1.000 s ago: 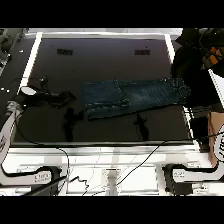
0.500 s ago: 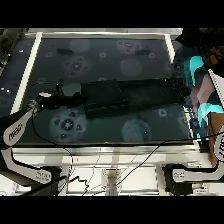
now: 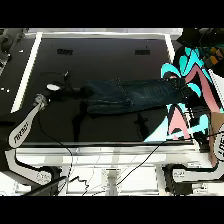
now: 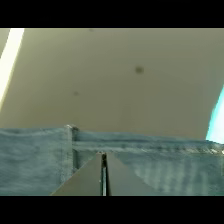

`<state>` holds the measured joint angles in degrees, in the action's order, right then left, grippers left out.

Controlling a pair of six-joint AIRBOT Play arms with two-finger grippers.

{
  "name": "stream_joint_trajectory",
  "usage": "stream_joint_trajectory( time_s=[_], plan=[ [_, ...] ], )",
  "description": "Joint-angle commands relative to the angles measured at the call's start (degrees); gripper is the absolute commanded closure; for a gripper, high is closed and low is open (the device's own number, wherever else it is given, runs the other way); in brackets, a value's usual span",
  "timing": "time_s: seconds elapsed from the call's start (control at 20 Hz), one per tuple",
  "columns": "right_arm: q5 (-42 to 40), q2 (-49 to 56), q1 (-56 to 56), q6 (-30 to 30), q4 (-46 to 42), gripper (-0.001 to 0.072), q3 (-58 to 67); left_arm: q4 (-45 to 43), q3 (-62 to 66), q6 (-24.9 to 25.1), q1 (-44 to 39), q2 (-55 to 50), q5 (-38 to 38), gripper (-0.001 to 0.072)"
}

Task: Fold the clothes and pants, and hang the long-sleeved shirts on hangers.

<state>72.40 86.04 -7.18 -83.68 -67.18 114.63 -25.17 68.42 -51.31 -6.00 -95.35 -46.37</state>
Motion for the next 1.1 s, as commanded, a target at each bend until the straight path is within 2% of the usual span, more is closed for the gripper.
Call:
stream_joint_trajectory(
  time_s=[0.0,0.1,0.2,0.3,0.4,0.45,0.7,0.9,1.05],
  plan=[
    [1.8,1.4,0.0,0.7,-3.9,0.0640,-1.3,-17.9,10.2,-6.6,-0.5,4.5,-6.8,0.0686],
    [0.6,2.7,0.4,0.7,-2.2,0.0640,-4.3,-25.9,16.6,-10.0,-0.9,8.2,-11.3,0.0686],
    [-2.6,4.9,1.7,-0.6,1.0,0.0640,-8.9,-26.3,20.7,-13.1,-1.5,11.3,-11.9,0.0686],
    [-4.8,8.3,4.8,-2.4,10.6,0.0641,-13.6,-26.3,22.8,-14.4,-2.3,13.3,-12.7,0.0685],
    [-5.9,12.4,10.2,-0.5,21.1,0.0640,-15.0,-26.3,23.1,-14.4,-2.6,14.4,-16.2,0.0685],
    [-7.7,14.1,14.0,0.0,23.7,0.0640,-14.9,-26.3,23.1,-14.6,-2.6,14.7,-18.3,0.0685],
    [-22.1,20.0,34.1,-0.7,20.3,0.0642,-14.9,-35.1,23.2,-17.4,-2.4,18.8,-20.8,0.0686],
    [-26.3,23.6,43.8,-8.7,19.1,0.0642,-14.9,-49.9,23.2,-20.4,-2.4,22.5,-21.8,0.0685],
    [-29.0,24.1,49.2,-9.4,20.5,0.0642,-14.9,-58.5,23.2,-23.2,-2.4,23.0,-21.2,0.0684]
  ],
)
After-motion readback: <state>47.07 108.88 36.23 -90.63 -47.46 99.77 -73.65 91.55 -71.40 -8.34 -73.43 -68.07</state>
